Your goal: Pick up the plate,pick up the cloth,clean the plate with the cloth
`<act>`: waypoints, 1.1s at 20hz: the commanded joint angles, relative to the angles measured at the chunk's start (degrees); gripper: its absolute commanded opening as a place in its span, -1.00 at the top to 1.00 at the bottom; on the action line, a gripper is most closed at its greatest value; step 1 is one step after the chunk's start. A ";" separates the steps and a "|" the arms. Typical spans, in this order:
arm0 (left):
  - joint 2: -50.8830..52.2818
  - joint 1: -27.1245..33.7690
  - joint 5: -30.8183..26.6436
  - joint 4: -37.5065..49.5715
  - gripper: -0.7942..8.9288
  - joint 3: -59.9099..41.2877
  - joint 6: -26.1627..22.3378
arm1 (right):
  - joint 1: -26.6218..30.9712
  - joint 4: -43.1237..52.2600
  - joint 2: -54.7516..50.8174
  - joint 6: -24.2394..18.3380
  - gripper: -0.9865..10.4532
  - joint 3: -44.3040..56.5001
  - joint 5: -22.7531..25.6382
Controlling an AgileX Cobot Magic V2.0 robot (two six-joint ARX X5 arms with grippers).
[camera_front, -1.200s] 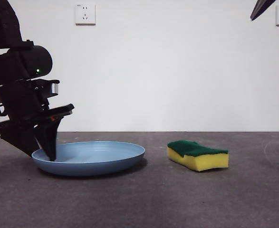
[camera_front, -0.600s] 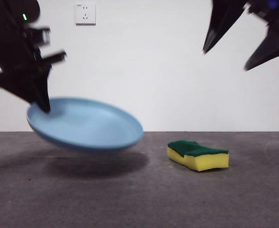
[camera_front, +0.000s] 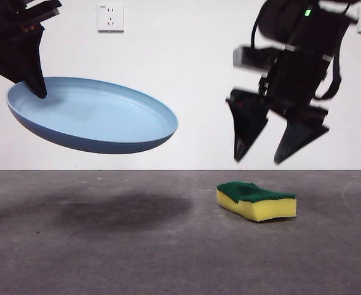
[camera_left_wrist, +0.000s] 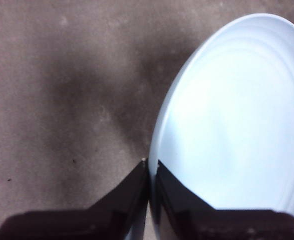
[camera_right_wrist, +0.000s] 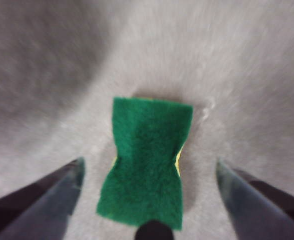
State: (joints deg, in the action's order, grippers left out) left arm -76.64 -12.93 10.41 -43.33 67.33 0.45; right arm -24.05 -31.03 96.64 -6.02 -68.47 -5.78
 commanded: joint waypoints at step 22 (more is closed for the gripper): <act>-3.23 -0.22 -4.31 2.62 0.85 -0.50 -1.16 | -1.33 1.11 -1.22 7.63 0.86 -0.13 -0.26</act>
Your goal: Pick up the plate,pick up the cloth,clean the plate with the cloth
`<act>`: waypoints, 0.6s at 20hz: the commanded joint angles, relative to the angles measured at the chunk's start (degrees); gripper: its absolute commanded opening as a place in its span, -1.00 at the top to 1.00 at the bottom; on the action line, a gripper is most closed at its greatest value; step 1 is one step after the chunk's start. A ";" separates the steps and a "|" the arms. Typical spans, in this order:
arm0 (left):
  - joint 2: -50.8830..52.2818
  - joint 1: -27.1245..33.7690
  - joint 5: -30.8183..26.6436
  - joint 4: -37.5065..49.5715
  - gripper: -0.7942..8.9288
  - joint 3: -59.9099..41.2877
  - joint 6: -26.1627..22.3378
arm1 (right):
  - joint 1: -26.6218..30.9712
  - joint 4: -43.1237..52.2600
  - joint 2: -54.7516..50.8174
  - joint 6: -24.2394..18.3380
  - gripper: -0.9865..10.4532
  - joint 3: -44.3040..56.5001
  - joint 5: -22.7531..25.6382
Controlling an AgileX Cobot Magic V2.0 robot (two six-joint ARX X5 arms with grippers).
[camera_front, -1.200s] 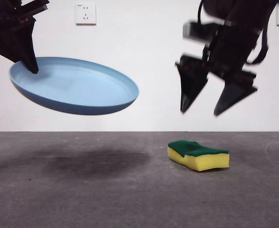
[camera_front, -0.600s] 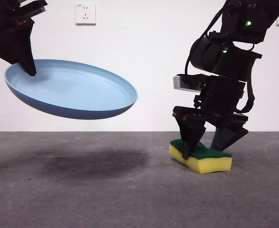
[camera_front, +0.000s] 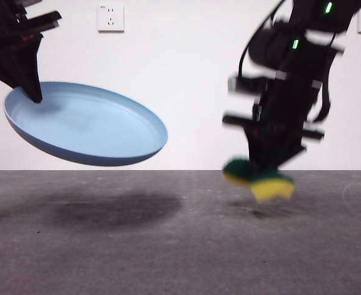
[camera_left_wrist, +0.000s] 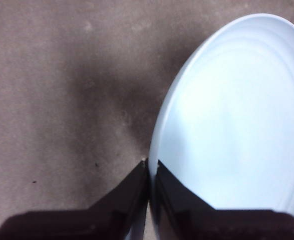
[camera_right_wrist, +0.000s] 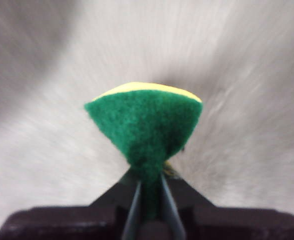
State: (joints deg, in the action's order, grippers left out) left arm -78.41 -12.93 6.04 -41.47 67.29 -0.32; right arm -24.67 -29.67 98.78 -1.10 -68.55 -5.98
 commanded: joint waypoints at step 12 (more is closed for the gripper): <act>-5.90 -9.11 7.74 6.25 0.85 -0.46 3.37 | -11.06 -2.10 -21.14 6.86 0.86 -0.02 0.48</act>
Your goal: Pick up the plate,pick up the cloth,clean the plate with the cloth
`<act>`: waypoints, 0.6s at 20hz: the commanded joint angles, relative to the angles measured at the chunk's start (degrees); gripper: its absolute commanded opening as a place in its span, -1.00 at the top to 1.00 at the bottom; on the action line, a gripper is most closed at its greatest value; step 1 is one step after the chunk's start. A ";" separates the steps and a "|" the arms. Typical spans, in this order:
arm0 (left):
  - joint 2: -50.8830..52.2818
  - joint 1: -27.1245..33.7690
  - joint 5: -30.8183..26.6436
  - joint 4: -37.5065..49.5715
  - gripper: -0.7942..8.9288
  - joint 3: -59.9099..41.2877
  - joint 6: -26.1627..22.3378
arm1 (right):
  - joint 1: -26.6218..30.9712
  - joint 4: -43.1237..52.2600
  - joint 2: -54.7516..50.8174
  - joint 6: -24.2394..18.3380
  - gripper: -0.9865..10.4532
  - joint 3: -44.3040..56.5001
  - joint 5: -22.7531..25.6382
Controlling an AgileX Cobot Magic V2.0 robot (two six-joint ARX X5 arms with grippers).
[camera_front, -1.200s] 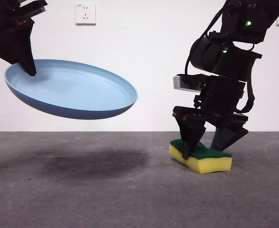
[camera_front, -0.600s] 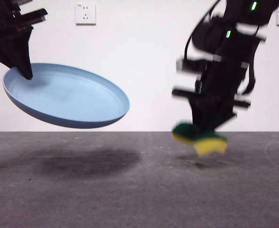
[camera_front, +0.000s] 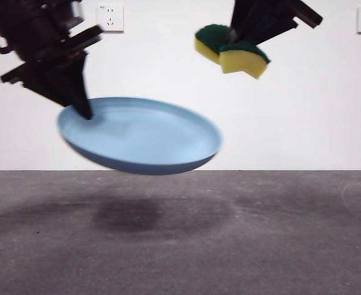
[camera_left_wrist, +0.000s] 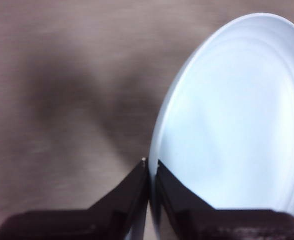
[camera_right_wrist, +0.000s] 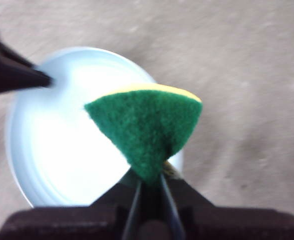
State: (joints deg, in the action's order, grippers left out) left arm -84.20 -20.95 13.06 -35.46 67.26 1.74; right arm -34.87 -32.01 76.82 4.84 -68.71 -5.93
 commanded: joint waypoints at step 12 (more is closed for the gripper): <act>-0.11 -6.01 4.98 -0.04 0.85 -0.44 2.89 | -5.42 8.63 15.10 1.16 0.86 0.13 4.96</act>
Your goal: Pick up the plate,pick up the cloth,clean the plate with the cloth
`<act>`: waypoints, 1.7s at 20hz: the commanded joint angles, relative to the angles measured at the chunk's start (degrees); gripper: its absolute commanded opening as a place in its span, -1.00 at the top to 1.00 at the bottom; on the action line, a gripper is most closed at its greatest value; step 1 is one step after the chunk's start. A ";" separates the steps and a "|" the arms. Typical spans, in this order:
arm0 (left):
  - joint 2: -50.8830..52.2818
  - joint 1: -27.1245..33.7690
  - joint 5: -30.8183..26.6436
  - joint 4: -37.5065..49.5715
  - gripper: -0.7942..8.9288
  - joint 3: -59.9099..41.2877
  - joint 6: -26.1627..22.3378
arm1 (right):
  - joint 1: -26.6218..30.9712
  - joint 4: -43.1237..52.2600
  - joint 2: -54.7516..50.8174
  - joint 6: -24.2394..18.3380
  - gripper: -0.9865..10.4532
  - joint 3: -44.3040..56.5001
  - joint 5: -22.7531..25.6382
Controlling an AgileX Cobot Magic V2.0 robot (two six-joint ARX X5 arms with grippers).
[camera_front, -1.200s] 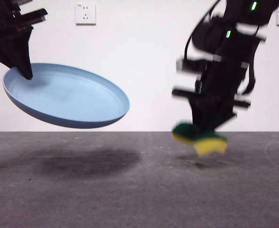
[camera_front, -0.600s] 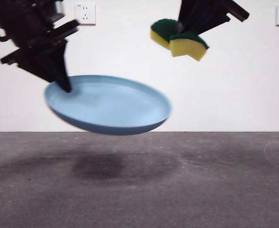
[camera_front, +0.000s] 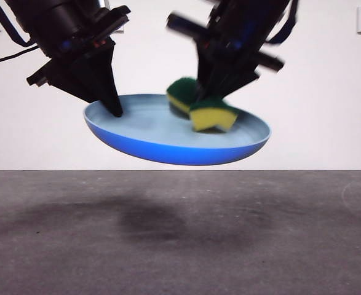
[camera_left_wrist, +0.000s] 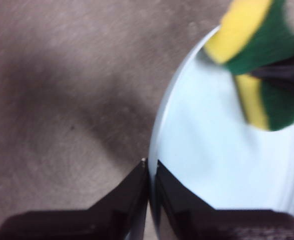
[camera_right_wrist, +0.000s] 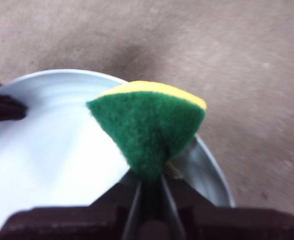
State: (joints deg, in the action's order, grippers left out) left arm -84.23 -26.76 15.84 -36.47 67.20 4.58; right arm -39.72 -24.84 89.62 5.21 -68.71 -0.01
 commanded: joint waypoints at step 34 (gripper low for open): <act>-0.09 4.70 11.41 0.59 0.85 -0.37 -1.79 | -8.50 6.71 5.33 4.39 0.86 0.13 -5.16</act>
State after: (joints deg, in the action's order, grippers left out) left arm -84.47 -21.58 24.62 -37.58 66.89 2.87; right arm -47.88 -17.93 93.80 8.58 -69.04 -4.73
